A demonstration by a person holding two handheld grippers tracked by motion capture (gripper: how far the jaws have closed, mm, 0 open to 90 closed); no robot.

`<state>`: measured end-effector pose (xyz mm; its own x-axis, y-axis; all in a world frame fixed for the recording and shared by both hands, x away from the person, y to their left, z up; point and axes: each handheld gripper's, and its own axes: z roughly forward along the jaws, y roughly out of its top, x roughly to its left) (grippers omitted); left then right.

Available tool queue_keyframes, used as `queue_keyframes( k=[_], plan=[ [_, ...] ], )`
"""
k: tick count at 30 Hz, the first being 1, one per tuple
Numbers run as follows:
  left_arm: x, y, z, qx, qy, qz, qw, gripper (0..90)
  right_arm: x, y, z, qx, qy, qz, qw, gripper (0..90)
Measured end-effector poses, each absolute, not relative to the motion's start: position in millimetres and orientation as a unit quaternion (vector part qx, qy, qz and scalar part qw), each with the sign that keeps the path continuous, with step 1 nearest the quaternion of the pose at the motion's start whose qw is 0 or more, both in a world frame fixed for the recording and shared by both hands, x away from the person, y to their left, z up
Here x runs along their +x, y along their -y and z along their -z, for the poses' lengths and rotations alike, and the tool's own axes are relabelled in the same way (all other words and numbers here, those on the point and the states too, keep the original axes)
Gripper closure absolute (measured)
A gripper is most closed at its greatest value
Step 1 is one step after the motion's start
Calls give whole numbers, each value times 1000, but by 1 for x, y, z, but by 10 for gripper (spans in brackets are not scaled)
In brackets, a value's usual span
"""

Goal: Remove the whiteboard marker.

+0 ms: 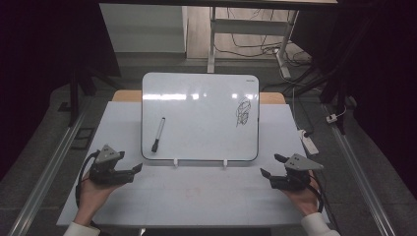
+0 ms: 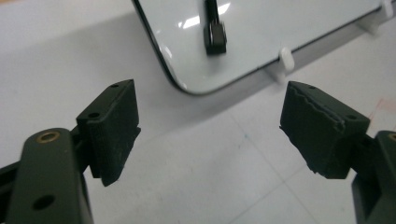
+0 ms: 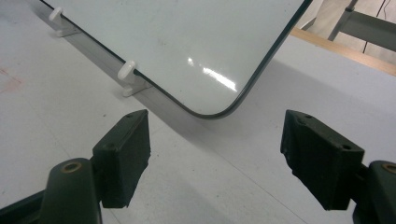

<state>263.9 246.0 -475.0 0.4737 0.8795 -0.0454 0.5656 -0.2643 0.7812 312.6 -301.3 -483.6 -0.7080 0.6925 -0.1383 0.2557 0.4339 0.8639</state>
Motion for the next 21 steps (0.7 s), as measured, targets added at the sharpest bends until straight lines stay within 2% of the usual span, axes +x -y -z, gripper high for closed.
queue_keyframes(
  k=[12,21],
  plan=[
    [300,-220,440,776,-448,-227,380,225,312,300,483,293,-809,-444,249,243],
    [338,-197,429,779,-438,-255,368,290,312,297,485,290,-815,-434,251,243]
  ],
)
